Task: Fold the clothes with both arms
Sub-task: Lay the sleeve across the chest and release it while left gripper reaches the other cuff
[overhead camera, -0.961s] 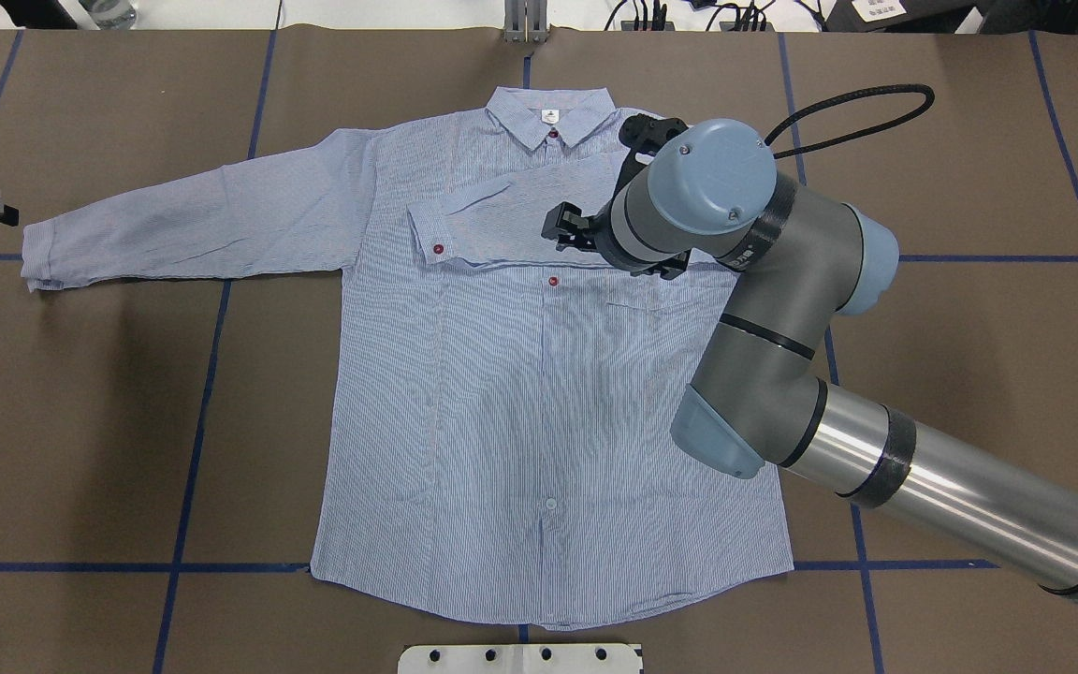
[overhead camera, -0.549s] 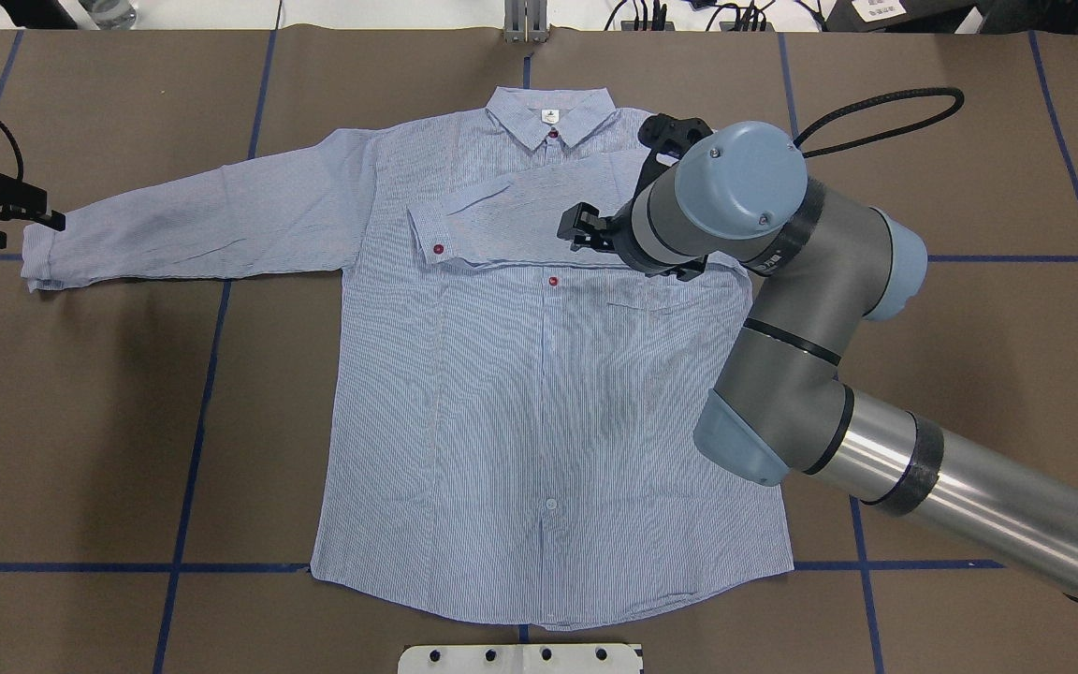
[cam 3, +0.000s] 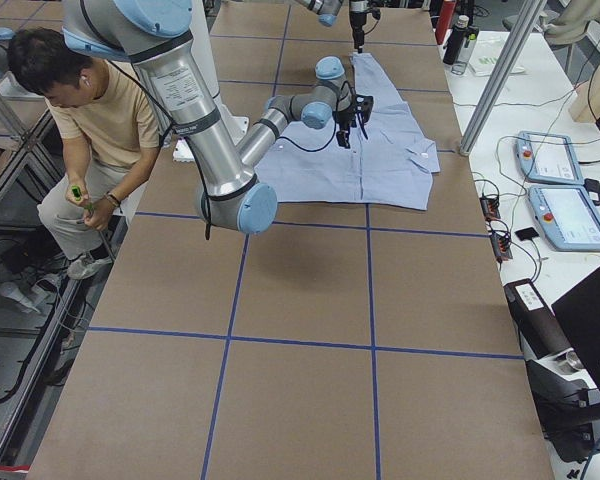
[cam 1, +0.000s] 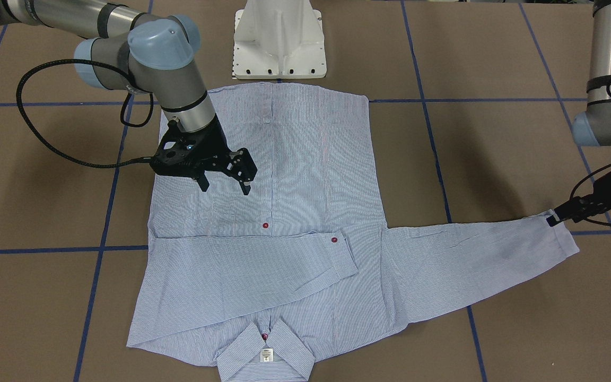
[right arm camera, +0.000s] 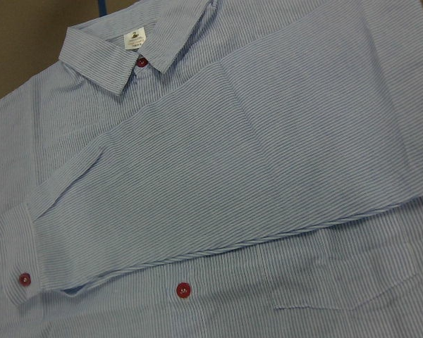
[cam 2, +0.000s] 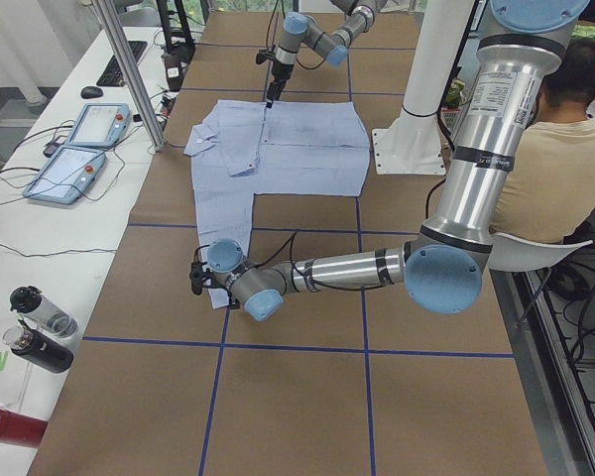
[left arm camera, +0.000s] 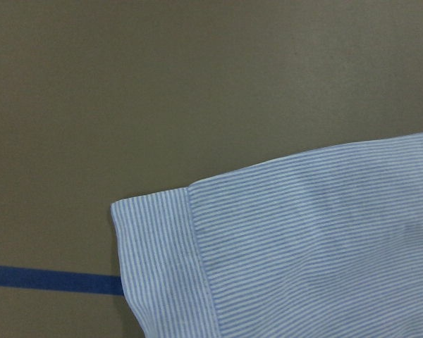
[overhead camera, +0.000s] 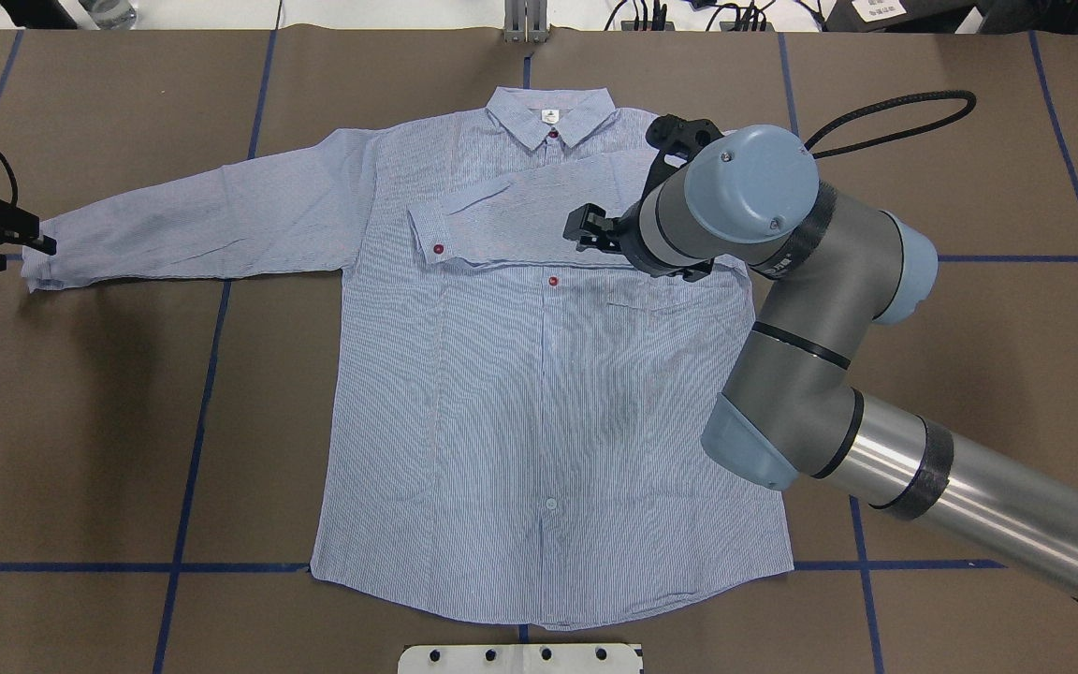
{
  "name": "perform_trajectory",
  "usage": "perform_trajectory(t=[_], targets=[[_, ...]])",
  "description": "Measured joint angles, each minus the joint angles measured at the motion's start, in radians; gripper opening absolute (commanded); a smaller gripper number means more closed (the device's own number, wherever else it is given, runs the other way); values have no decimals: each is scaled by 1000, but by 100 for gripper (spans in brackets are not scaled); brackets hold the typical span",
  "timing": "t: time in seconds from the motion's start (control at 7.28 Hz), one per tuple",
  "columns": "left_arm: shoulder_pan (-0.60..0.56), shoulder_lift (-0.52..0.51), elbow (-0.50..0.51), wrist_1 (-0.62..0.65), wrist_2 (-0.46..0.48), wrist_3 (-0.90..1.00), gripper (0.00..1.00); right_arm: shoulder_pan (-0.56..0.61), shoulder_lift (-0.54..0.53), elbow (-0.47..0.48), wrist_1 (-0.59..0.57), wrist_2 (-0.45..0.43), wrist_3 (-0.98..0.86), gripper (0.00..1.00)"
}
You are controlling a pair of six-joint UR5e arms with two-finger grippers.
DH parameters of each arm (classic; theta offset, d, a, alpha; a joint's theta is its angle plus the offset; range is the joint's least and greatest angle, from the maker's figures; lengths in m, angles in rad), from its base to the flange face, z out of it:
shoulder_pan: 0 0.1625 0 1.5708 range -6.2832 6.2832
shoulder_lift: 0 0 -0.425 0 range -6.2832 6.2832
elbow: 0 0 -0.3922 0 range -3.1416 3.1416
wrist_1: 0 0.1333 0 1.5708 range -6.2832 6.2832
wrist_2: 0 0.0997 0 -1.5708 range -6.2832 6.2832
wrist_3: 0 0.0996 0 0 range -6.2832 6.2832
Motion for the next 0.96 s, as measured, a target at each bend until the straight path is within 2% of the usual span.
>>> perform_trajectory(t=[0.55,0.96], targets=[[0,-3,31,-1,0,-1,39,-1,4,6,0,-6,1,99],[0,-3,36,-1,-1,-1,37,-1,7,14,2,-7,2,99]])
